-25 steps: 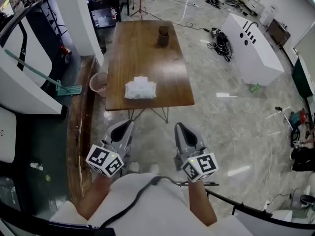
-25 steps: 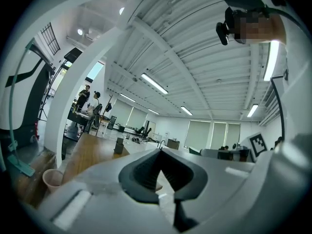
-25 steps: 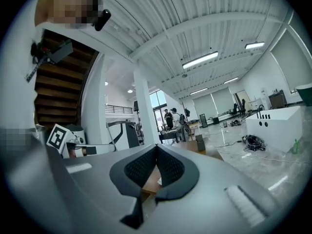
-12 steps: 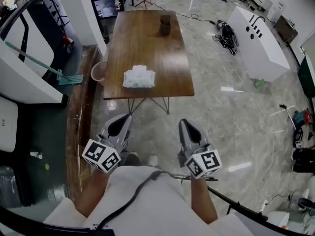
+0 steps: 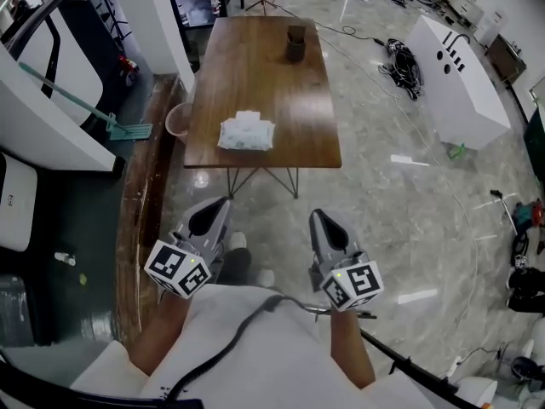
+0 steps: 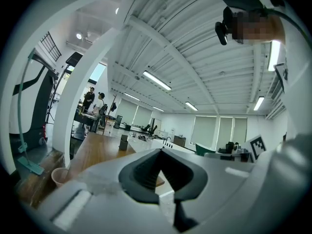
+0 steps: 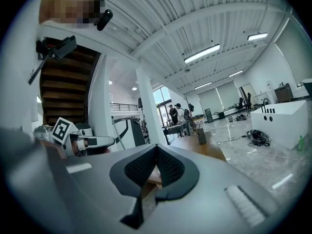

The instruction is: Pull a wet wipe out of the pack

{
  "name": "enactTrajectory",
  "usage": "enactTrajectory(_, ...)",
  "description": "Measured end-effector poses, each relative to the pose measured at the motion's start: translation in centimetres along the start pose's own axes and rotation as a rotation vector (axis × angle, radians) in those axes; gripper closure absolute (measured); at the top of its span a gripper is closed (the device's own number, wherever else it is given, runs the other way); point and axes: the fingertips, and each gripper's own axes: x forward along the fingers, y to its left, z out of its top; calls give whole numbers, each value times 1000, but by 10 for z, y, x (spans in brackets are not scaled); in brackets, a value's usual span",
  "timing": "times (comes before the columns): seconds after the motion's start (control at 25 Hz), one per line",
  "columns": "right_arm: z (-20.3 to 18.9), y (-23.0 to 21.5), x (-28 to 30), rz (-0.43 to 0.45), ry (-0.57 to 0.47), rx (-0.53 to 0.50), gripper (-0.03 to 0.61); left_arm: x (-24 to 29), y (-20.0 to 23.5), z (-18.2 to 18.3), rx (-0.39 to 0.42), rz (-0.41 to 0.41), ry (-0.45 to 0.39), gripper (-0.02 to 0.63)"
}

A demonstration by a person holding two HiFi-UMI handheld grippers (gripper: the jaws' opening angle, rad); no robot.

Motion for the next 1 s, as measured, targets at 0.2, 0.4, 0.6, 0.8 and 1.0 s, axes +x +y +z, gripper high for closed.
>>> enactTrajectory(0.2,3,-2,20,5,-8,16,569,9,19,3,-19,-5,-9,609)
enactTrajectory(0.4,5,-10,56,0,9,27,569,33,48,3,-35,-18,-7,609)
enactTrajectory(0.6,8,-14,109,31,41,-10,569,69,87,11,-17,-56,15,608)
enactTrajectory(0.8,15,-23,162,43,64,-47,569,107,127,23,-19,-80,26,609)
enactTrajectory(1.0,29,-31,195,1,75,-82,569,142,147,39,-2,-148,36,609)
